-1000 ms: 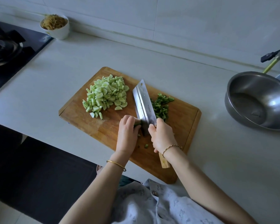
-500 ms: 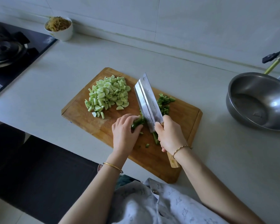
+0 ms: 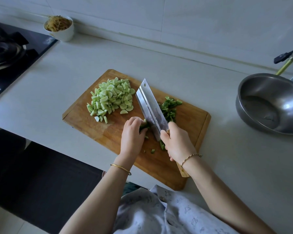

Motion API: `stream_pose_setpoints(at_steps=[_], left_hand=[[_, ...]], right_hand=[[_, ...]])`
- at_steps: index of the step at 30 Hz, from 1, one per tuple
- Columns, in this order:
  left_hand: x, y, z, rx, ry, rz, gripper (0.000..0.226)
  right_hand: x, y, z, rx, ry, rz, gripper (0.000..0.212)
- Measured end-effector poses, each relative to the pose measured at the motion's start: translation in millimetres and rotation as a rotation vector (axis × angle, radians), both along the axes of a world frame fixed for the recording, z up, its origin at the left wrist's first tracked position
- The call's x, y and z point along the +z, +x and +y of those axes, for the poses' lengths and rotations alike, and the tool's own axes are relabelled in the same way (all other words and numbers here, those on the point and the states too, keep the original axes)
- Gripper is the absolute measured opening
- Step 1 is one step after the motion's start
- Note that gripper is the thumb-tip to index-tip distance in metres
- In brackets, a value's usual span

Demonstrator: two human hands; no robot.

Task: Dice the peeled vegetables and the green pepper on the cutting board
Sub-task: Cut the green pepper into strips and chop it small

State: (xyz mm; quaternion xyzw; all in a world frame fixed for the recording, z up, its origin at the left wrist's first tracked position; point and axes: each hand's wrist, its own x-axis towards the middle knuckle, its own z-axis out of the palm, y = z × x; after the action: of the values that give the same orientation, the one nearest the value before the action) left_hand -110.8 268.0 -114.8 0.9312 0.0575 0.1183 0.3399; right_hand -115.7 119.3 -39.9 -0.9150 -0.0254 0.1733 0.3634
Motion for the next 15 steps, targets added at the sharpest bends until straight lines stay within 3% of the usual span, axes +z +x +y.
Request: stream_pose_setpoints(at_steps=[5,15], left_hand=[[3.5,-0.2,1.6,-0.014,-0.01,-0.007,0.013],[4.1,-3.2,-0.5,0.014,-0.059,-0.027,0.01]], right_hand=[[6.0,0.3,1.5,0.051,-0.064,0.008,0.014],[12.1,1.5,22.1,0.053,-0.184,0.071,0.018]])
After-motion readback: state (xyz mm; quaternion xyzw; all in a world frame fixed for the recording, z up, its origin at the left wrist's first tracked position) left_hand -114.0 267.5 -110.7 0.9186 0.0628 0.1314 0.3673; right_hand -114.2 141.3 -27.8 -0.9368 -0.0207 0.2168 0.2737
